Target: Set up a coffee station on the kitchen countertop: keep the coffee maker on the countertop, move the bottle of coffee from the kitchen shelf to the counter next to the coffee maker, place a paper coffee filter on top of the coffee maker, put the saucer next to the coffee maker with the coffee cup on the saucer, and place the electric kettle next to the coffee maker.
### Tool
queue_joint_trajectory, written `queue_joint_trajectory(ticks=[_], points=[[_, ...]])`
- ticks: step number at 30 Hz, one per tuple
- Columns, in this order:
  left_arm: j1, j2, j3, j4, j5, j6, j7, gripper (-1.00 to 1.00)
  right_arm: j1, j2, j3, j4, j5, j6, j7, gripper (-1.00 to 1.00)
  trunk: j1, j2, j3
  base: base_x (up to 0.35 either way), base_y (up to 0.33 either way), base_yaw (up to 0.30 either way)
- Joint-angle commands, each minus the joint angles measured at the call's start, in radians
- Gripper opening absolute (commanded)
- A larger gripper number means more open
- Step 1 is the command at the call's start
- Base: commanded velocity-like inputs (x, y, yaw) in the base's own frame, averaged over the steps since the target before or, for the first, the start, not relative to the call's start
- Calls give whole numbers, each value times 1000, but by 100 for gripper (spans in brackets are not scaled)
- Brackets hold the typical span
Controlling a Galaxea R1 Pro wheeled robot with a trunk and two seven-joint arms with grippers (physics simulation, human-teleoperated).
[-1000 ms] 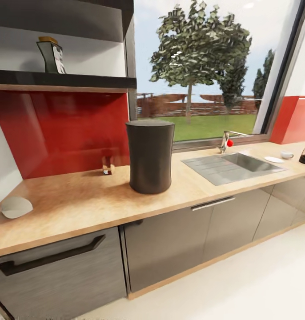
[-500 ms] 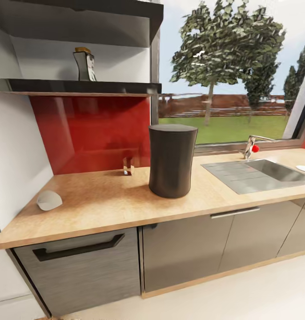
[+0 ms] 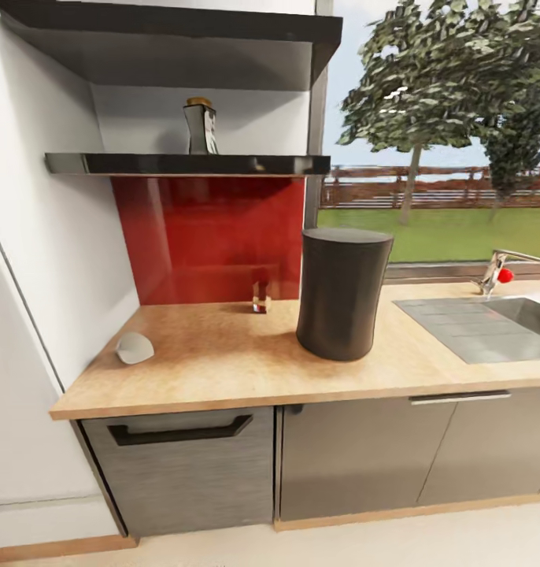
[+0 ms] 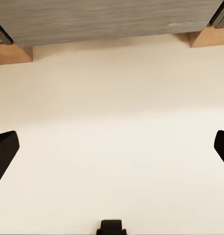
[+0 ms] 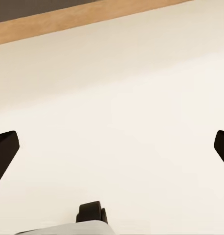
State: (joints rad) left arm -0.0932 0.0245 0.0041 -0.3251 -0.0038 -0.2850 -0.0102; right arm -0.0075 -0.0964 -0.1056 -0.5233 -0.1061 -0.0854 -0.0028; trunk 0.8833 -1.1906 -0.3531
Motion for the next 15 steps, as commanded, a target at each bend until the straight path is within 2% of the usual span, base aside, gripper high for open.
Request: queue_joint_trajectory(ticks=[1,15], points=[[-1,0,0,1,-1,-3,-1,100,0,0,1,0,-11,-4,0,100,-4,7,2,0,0,277],[-1,0,0,1,-1,-3,-1,100,0,0,1,0,-11,-4,0,100,-58,105,46,0,0,277]])
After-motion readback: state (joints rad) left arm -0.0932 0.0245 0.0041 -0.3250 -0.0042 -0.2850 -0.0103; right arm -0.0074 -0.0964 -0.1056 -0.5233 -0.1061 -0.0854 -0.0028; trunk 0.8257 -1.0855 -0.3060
